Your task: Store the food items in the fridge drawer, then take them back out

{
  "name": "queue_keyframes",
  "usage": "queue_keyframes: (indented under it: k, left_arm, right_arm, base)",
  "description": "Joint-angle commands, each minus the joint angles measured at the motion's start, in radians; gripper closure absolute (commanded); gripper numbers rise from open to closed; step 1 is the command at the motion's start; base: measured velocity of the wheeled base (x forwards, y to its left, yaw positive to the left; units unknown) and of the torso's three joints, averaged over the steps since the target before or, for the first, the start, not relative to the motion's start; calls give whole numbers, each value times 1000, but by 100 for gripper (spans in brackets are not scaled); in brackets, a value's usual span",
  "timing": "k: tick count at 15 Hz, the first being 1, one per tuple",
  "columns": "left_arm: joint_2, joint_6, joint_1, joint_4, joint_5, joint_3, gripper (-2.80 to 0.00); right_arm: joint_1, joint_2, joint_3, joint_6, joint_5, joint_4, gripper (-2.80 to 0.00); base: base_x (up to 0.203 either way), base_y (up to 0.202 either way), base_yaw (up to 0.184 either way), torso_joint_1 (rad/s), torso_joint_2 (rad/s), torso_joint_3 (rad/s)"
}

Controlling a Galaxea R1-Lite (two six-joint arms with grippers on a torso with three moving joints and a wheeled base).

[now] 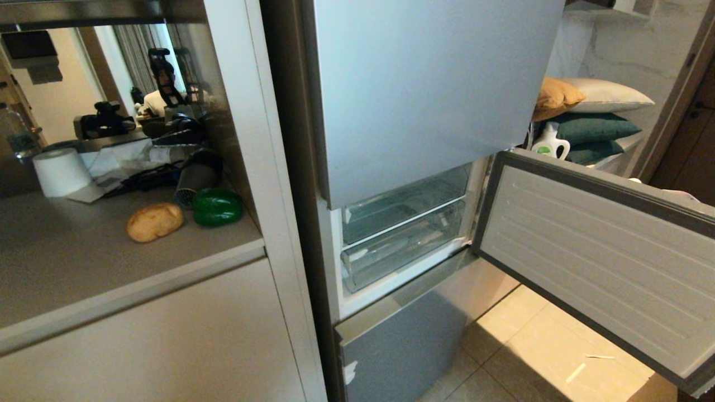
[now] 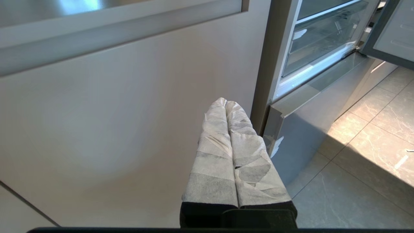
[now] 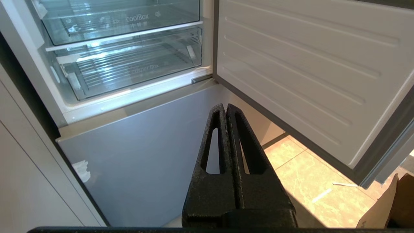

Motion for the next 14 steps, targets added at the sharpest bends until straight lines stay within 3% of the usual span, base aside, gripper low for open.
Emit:
queue_keyframes:
  k: [1, 14]
  left_arm:
    - [2, 0, 0, 0, 0, -1, 0]
    - [2, -2, 0, 0, 0, -1, 0]
  right_arm:
    - [0, -2, 31, 0, 0, -1, 0]
    - [0, -2, 31, 0, -1, -1, 0]
  base:
    - [0, 0, 0, -62, 143, 68]
    - [0, 0, 0, -112, 250, 133]
